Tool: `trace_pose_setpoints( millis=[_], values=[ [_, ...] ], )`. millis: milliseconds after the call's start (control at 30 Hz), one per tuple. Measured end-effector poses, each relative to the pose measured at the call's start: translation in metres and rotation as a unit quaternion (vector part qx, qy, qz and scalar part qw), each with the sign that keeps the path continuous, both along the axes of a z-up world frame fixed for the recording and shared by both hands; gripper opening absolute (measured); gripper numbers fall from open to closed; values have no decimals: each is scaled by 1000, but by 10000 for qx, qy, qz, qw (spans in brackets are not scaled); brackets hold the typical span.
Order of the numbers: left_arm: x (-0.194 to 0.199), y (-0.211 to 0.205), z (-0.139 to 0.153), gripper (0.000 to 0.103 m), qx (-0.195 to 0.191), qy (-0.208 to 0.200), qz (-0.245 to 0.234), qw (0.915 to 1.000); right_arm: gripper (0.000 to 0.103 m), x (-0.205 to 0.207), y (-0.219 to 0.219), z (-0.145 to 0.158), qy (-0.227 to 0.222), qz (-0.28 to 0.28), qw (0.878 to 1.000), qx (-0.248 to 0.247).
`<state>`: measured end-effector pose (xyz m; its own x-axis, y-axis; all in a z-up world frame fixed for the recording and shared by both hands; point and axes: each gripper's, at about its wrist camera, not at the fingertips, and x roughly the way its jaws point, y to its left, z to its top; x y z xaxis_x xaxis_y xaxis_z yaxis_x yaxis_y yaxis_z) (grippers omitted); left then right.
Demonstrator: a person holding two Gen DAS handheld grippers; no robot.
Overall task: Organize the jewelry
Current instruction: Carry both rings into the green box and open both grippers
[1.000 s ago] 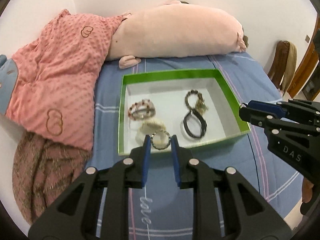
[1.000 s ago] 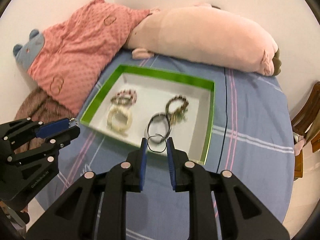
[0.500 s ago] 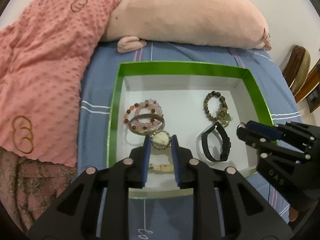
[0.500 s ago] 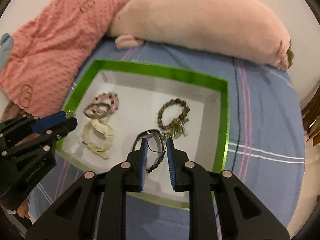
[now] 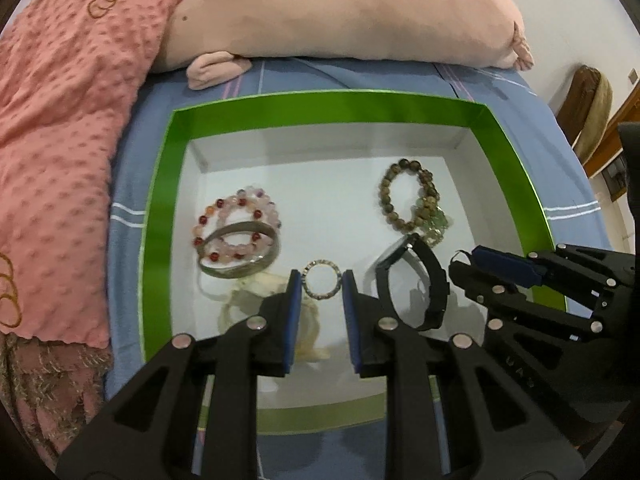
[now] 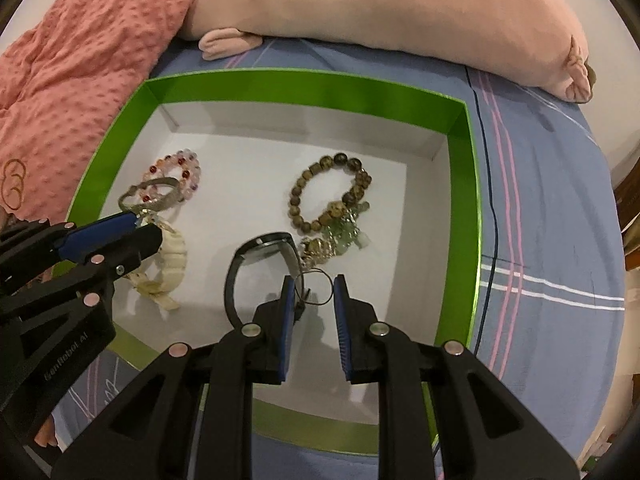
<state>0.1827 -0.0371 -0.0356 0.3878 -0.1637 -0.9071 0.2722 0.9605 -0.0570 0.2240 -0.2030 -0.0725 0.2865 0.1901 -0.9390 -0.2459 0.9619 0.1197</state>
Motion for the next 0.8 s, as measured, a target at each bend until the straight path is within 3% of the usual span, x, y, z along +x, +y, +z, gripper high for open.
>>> trace_pose_setpoints(
  millis=[200,233,267,333,467,600,733,800],
  values=[
    [-1,-6,-6,22,36,46,-54,10000,20,-1,-2,-4,44,-37,10000,-42],
    [-1,-6,-5,25,40,34,-57,10000,21,-1,-2,-3,34,-45,10000,-51],
    [-2,-6,-5,37,39,28,-63,10000,23,-1,-2,-1,10,-55,10000,-52],
    [-4,-3,0,50,75,-89,12,9999,38,-2,-4,3,-56,-80,9999,-42],
    [-10,5,19,66,52,-301,175,9994,42,-4,-9,17,-234,-180,9996,-45],
    [-16,14,38,85,175,-577,443,9972,63,-8,-15,38,-551,-387,9975,-212],
    [-20,19,45,88,98,-498,544,9972,79,-10,-21,51,-710,-609,9951,-313],
    [-22,20,46,91,81,-489,577,9971,82,-11,-24,53,-719,-673,9946,-322]
  ],
)
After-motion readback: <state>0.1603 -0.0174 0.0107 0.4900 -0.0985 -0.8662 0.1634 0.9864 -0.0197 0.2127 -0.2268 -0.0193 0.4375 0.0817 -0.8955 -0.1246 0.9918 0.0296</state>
